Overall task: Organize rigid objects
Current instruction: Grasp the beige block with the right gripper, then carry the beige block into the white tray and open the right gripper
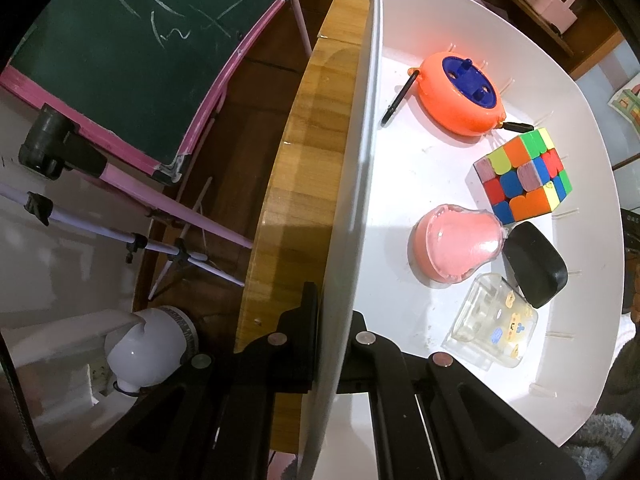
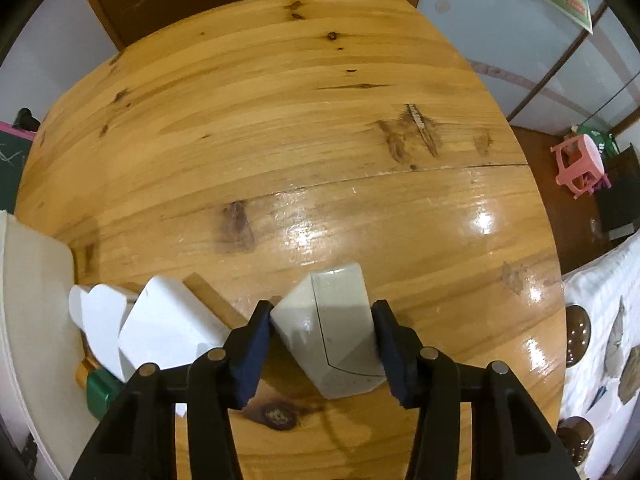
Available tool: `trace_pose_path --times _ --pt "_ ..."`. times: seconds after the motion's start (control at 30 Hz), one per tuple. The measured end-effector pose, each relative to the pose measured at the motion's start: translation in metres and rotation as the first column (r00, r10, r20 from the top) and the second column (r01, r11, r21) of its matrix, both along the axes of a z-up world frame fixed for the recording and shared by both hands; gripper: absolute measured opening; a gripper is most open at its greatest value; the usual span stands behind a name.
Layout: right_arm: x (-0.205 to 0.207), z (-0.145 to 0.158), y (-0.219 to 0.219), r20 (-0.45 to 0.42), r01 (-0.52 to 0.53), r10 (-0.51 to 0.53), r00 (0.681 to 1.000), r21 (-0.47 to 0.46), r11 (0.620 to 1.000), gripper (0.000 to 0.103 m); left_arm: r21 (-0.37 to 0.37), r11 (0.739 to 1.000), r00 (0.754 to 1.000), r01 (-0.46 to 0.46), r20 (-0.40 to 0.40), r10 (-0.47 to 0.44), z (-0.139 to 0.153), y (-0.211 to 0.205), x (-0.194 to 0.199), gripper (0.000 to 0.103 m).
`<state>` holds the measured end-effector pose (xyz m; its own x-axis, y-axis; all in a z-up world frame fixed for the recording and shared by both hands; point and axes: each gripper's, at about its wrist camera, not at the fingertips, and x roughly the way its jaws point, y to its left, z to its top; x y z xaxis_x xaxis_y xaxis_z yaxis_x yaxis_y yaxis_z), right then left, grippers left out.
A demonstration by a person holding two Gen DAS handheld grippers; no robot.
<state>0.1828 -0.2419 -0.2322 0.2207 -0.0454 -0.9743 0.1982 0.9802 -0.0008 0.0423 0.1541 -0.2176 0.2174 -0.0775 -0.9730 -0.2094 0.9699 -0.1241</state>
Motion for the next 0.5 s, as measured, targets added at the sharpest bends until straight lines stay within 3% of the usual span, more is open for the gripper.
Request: trace_pose_path --times 0.27,0.5 --pt "-0.026 0.059 0.002 0.132 -0.024 0.011 0.991 0.098 0.995 0.05 -0.007 1.0 1.0 0.007 0.003 -0.007 -0.003 0.001 -0.001 0.004" --pt "-0.053 0.149 0.059 0.308 -0.229 0.178 0.935 0.141 0.963 0.05 -0.005 1.0 1.0 0.016 0.01 -0.015 -0.002 0.0 -0.001 0.004"
